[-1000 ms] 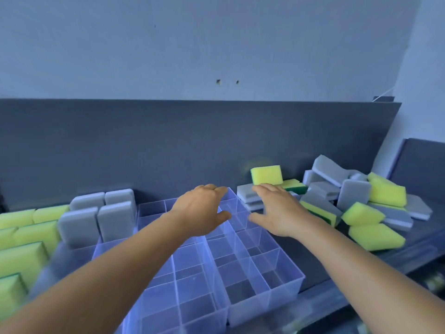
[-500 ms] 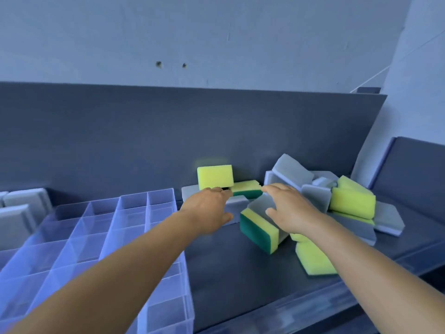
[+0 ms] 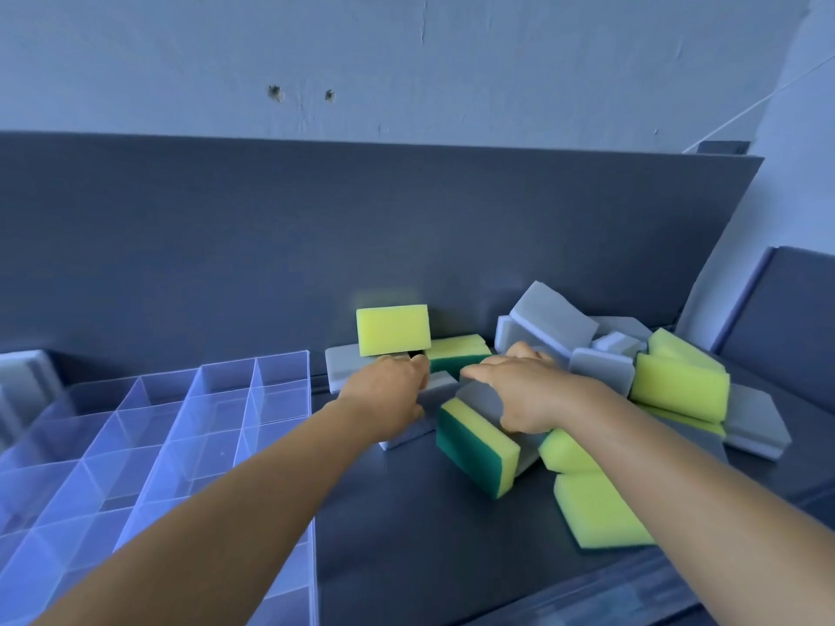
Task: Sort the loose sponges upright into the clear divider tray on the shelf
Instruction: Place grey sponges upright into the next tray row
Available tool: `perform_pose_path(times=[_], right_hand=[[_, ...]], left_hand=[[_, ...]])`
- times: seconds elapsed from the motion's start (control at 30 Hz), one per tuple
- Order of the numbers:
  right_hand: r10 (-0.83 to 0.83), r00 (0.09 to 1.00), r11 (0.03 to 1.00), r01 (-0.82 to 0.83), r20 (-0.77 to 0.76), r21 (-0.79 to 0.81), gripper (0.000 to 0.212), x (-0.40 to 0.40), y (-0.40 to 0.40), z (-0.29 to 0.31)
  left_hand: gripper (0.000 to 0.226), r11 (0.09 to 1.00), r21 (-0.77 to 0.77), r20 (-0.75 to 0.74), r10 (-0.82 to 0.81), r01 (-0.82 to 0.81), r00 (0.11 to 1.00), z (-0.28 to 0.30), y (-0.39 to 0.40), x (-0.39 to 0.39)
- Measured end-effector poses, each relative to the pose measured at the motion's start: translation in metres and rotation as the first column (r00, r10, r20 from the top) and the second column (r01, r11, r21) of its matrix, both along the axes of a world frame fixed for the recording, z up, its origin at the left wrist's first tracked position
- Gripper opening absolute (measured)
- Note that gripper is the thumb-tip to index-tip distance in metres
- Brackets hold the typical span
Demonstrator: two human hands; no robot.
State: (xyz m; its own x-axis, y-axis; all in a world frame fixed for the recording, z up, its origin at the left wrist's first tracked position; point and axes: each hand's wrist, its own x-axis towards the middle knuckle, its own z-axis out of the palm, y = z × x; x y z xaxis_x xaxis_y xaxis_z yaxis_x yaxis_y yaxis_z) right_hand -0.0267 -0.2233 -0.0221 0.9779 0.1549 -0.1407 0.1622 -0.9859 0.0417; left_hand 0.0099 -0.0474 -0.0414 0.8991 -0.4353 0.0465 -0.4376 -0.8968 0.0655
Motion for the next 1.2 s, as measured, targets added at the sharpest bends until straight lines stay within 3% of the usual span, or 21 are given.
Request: perform_pose_path(times=[0.2,0.4,0.47,0.73,0.83,0.97,1.1,1.2], right_hand=[[-0.040,0.999,0.996,0.038,-0.015,-0.078,0.057,0.000,0.001,0.011],[-0.098,0.995,0.981,0.098,-0.011,0.168,0.028,-0.005,-0.011,0.020],[-0.113,0.994,0.961,0.111,-0.008,0.253,0.027,-0.010,-0.014,0.024],[-0.167,0.892,0.880,-0.057,0.419,0.472,0.036,-0.024,0.002,0.049],[-0.177,0.860,0.850,-0.111,0.478,0.515,0.036,-0.026,0.015,0.049],[-0.176,0.843,0.806,-0.172,0.508,0.566,0.034,-0.030,0.033,0.051],[-0.110,0.852,0.783,-0.242,0.512,0.573,0.031,-0.035,0.063,0.054],[-0.057,0.847,0.762,-0.306,0.529,0.571,0.030,-0.038,0.093,0.058]], left_hand=[[0.052,0.997,-0.074,0.033,-0.030,0.032,0.999,0.001,0.001,-0.001],[0.056,0.984,-0.175,0.080,-0.033,0.047,0.996,0.012,0.005,-0.010],[0.052,0.976,-0.215,0.089,-0.020,0.039,0.996,0.016,0.006,-0.015],[0.044,0.924,-0.382,0.175,0.059,0.013,0.983,0.040,0.008,-0.036],[0.051,0.895,-0.443,0.145,0.027,0.041,0.989,0.046,0.013,-0.048],[0.030,0.841,-0.536,0.162,0.014,0.076,0.987,0.051,0.038,-0.060],[0.024,0.795,-0.606,0.098,0.049,0.021,0.994,0.059,0.074,-0.068],[0.035,0.737,-0.675,0.031,0.088,-0.044,0.996,0.062,0.103,-0.077]])
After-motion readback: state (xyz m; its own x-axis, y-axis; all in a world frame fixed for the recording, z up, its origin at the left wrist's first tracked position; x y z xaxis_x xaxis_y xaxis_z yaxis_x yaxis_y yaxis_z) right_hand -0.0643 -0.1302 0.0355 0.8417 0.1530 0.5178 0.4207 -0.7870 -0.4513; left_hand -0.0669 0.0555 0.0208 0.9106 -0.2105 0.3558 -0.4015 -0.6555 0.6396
